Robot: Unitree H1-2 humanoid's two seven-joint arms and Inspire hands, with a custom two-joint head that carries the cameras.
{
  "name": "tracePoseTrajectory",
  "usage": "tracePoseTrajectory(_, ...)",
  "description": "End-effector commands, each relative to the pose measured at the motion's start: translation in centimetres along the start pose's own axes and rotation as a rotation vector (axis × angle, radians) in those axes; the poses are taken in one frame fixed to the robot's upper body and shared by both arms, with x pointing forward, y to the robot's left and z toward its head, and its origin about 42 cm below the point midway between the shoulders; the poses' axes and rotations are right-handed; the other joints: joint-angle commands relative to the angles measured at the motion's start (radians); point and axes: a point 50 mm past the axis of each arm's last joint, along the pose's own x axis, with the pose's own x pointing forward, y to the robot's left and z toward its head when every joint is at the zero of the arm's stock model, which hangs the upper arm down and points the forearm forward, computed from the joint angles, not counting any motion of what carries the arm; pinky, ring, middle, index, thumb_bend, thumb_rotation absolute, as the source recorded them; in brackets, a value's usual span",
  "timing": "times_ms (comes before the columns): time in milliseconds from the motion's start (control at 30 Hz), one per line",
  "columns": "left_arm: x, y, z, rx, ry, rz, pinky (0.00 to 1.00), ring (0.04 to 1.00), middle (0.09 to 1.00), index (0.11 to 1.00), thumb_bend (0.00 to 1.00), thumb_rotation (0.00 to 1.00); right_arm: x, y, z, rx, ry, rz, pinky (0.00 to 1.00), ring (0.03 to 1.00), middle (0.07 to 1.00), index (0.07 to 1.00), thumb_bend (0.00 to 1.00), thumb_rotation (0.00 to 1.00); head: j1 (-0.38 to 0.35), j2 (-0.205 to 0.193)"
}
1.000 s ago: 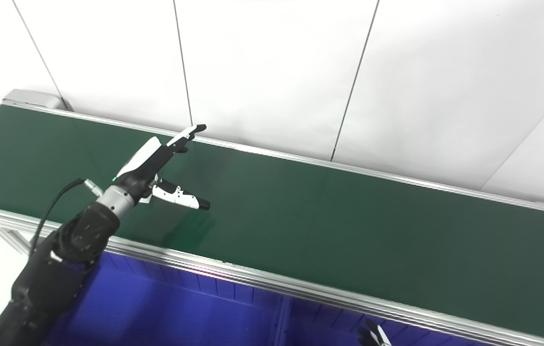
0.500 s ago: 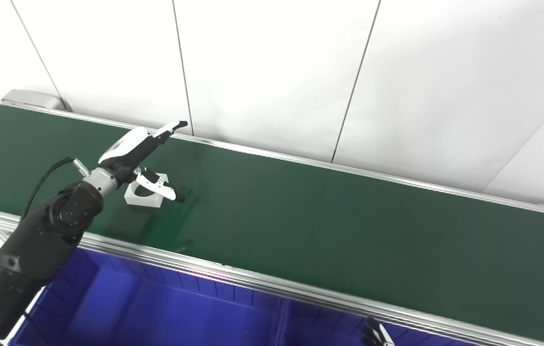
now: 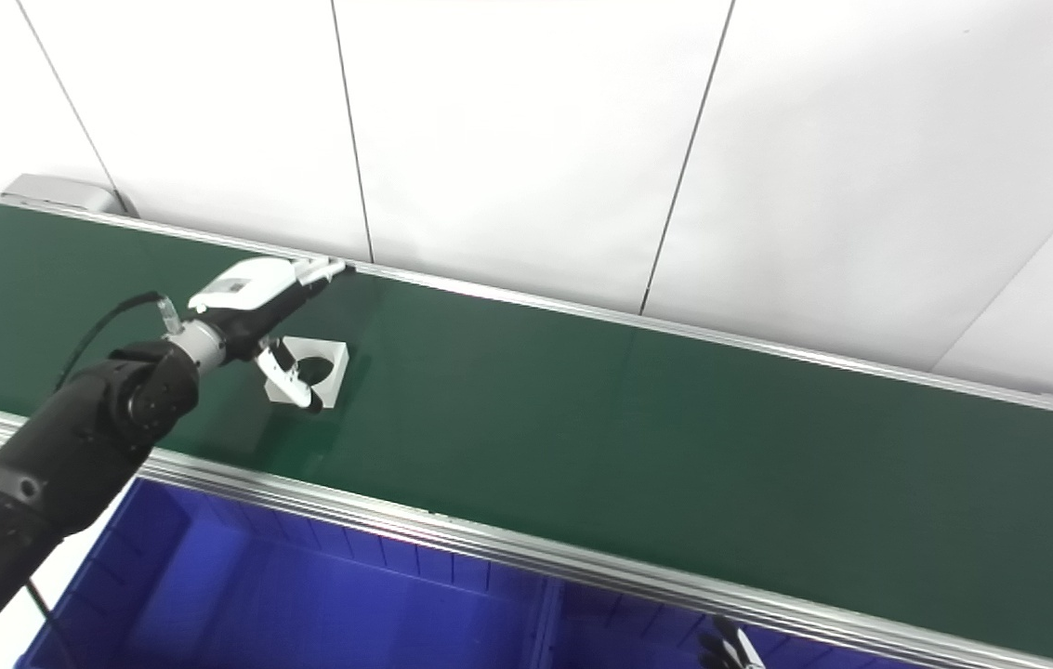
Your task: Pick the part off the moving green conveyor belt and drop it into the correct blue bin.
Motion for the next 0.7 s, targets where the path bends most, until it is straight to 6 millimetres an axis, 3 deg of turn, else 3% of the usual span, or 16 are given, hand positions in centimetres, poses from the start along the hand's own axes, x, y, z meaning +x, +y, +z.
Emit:
tracePoseTrajectory(0,0.7,2.0,0.4,0.050,-0.015,0.052,1.00,1.000,1.000,0.966,0.94,0.09,-0.1,-0.4,1.1,0.047,-0.069,-0.028,0.74,0.773,0.810,0.881,0.89,0.43,0.001,0.002)
tracePoseTrajectory(300,0.9,0.1,1.4,0.036,-0.032,-0.029,1.00,0.982,0.983,0.949,0.92,0.07,-0.1,-0.3,1.3,0.045,-0.076,-0.033,0.74,0.778,0.814,0.881,0.87,0.41,0.001,0.005)
tracePoseTrajectory(400,1.1,-0.8,1.7,-0.022,-0.050,0.009,0.79,0.855,0.903,0.885,0.86,0.01,-0.2,-0.3,1.3,0.038,-0.080,-0.038,0.73,0.771,0.813,0.883,0.88,0.44,0.000,0.007)
tracePoseTrajectory(433,1.2,-1.1,1.9,-0.066,-0.076,0.049,0.68,0.749,0.796,0.814,0.77,0.00,-0.2,-0.3,1.3,0.036,-0.080,-0.038,0.73,0.770,0.814,0.883,0.88,0.43,-0.001,0.008)
tracePoseTrajectory(467,1.3,-1.4,2.0,-0.097,-0.103,0.092,0.67,0.730,0.776,0.800,0.75,0.00,-0.2,-0.3,1.3,0.037,-0.080,-0.037,0.73,0.770,0.814,0.883,0.87,0.43,-0.001,0.008)
tracePoseTrajectory(533,1.4,-1.7,2.4,-0.128,-0.129,0.156,0.52,0.577,0.545,0.646,0.58,0.00,-0.2,-0.3,1.3,0.041,-0.079,-0.040,0.73,0.769,0.812,0.883,0.87,0.43,-0.001,0.007)
tracePoseTrajectory(567,1.4,-1.7,2.5,-0.130,-0.134,0.170,0.45,0.465,0.502,0.594,0.53,0.00,-0.2,-0.2,1.3,0.043,-0.079,-0.041,0.73,0.769,0.812,0.882,0.87,0.43,-0.001,0.006)
tracePoseTrajectory(667,1.6,-1.6,2.9,-0.147,-0.171,0.213,0.38,0.392,0.472,0.552,0.50,0.00,-0.2,-0.1,1.4,0.050,-0.076,-0.042,0.73,0.770,0.813,0.884,0.88,0.43,-0.002,0.005)
